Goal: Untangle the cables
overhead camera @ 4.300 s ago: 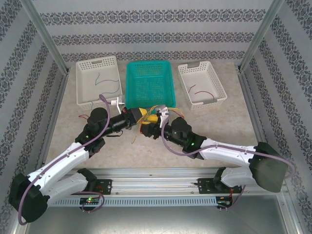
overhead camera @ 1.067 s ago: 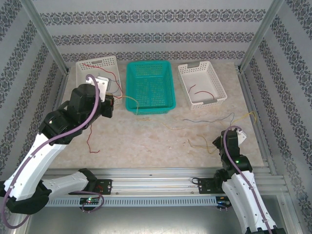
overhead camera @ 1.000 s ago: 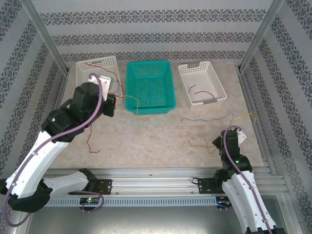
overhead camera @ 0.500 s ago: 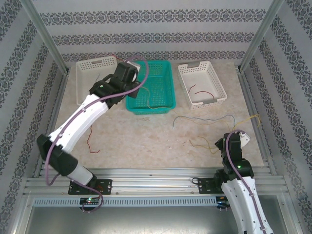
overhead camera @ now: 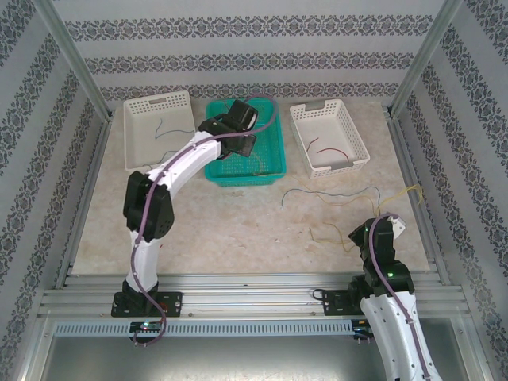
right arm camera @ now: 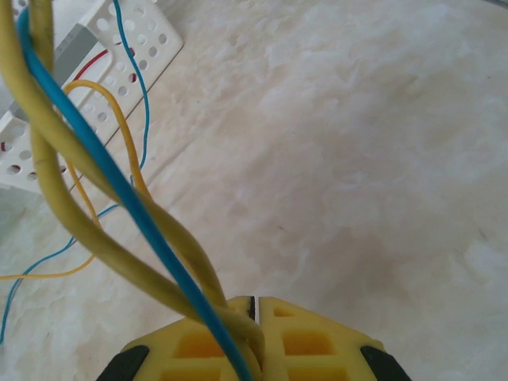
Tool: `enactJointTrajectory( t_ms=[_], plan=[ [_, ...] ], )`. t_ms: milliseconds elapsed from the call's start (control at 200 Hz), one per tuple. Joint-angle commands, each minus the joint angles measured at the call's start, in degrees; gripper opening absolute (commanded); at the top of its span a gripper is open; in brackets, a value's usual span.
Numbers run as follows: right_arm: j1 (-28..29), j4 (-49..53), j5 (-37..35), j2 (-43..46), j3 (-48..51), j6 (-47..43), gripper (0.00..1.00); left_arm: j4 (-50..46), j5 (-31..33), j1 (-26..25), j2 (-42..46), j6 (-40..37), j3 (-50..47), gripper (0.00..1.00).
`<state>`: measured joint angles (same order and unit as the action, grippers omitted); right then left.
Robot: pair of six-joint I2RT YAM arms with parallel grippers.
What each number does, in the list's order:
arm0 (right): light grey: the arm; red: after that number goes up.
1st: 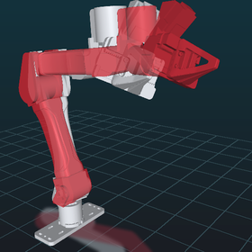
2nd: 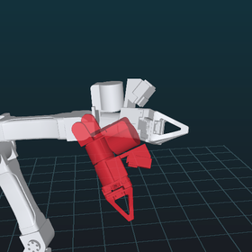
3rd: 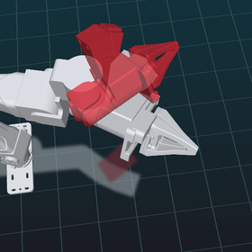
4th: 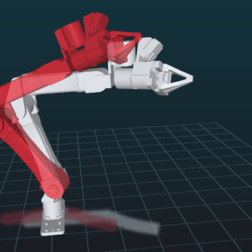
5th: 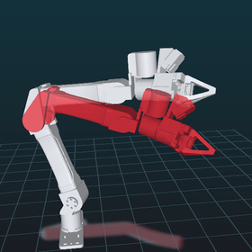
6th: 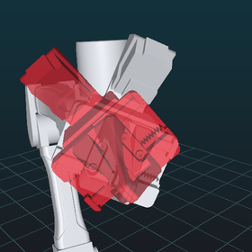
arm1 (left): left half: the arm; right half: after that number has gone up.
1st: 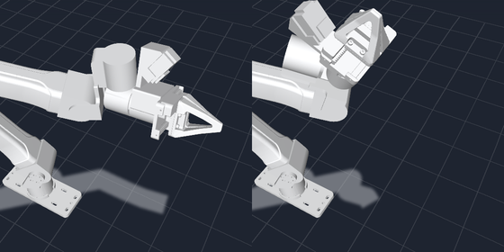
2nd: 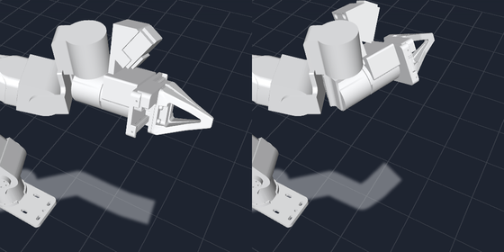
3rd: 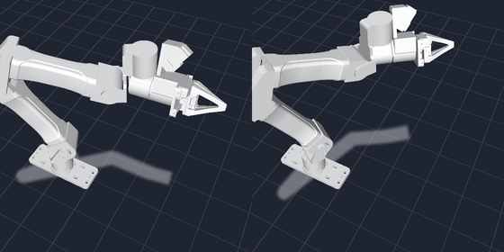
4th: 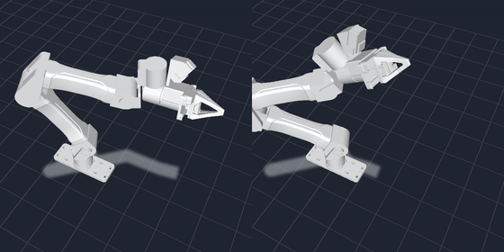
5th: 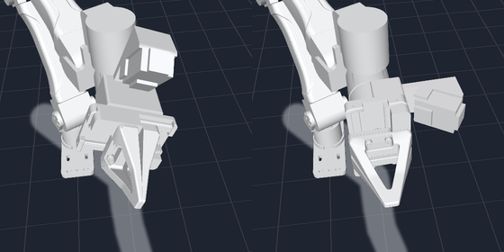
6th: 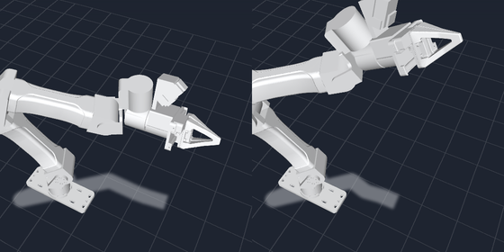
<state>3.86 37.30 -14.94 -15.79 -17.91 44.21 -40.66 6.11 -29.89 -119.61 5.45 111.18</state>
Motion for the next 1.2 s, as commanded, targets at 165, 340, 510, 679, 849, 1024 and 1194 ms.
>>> enactJointTrajectory(
  t_ms=[165,340,510,679,849,1024,1194],
  plan=[
    [-0.4,-2.6,6.0,0.4,-0.3,-3.1,0.0,-2.6,-2.1,0.6,-4.2,1.1,5.9,0.35],
    [-0.4,-2.6,6.7,0.5,-1.4,-4.0,0.0,-3.7,-2.6,0.6,-2.4,0.6,7.6,0.69],
    [-0.3,-4.0,8.5,1.1,-3.1,-4.6,0.0,-5.3,-6.0,0.5,2.9,1.3,9.7,0.94],
    [-0.3,-11.8,16.9,1.0,-2.4,-5.7,0.0,-3.0,-10.9,-0.7,12.9,4.2,4.0,1.0],
    [-0.2,-21.9,28.0,-0.6,-2.9,-5.8,0.0,3.7,-16.2,-1.9,25.1,8.8,-8.7,1.0],
    [0.2,-27.2,35.7,-2.8,-7.3,-6.6,0.0,9.0,-19.0,-2.5,34.2,12.4,-21.2,1.0],
    [0.7,-30.3,41.3,-5.2,-11.3,-5.5,0.0,11.2,-19.6,-2.7,39.9,13.7,-29.5,1.0]
  ],
)
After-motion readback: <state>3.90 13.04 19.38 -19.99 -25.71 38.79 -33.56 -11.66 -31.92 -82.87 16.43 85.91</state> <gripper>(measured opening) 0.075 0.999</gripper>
